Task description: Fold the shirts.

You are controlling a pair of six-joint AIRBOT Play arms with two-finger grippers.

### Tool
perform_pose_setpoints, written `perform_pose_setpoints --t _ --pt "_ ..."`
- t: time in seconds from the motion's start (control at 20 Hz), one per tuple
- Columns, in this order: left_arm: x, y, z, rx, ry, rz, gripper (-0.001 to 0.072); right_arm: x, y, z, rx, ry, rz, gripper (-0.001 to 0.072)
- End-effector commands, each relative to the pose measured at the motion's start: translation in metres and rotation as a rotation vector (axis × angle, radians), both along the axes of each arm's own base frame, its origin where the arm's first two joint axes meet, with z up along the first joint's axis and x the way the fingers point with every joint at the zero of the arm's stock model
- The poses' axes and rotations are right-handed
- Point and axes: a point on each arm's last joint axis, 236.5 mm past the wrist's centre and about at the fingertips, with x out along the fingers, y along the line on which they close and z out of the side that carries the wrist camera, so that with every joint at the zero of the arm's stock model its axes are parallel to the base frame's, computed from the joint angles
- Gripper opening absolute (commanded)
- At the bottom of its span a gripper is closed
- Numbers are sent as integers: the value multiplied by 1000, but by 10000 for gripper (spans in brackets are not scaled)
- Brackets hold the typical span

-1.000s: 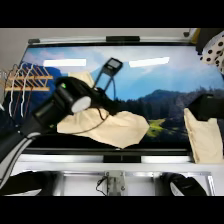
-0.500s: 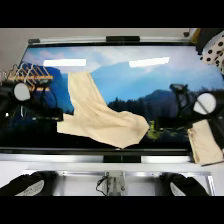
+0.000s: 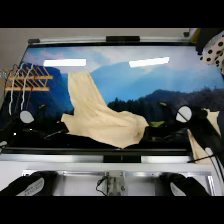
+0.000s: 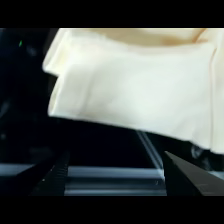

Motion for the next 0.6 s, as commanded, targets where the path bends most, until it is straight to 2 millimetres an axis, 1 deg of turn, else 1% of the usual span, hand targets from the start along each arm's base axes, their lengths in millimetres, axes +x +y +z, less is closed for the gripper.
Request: perform_pose_setpoints --t 0.0,0.15,0.2,0.25,0.3,0.35,0.4,0.45,0.5,0.55 --pt "26 -13 -14 -39 -81 70 714 14 7 -2 30 -42 -61 684" --pt "35 -16 -25 -32 -94 77 712 21 8 -2 33 -63 -92 685" --pt "36 -16 -27 -29 -95 79 702 22 8 -5 34 -67 -105 685" --pt "37 -14 -28 -28 -96 85 573 21 9 -10 35 -67 -112 685" --pt "38 -14 -28 -27 -98 86 430 18 8 -18 35 -58 -125 685" --pt "38 -14 -27 -28 -100 87 373 14 8 -27 32 -46 -134 685" --pt "38 -14 -27 -28 -100 87 287 10 6 -36 26 -26 -139 684" --pt "37 -15 -27 -29 -95 83 56 6 6 -45 20 -6 -143 685" --pt "36 -15 -27 -30 -90 81 35 4 7 -52 22 18 -151 685" --pt "34 -16 -26 -32 -85 77 34 4 10 -58 32 36 -163 684"
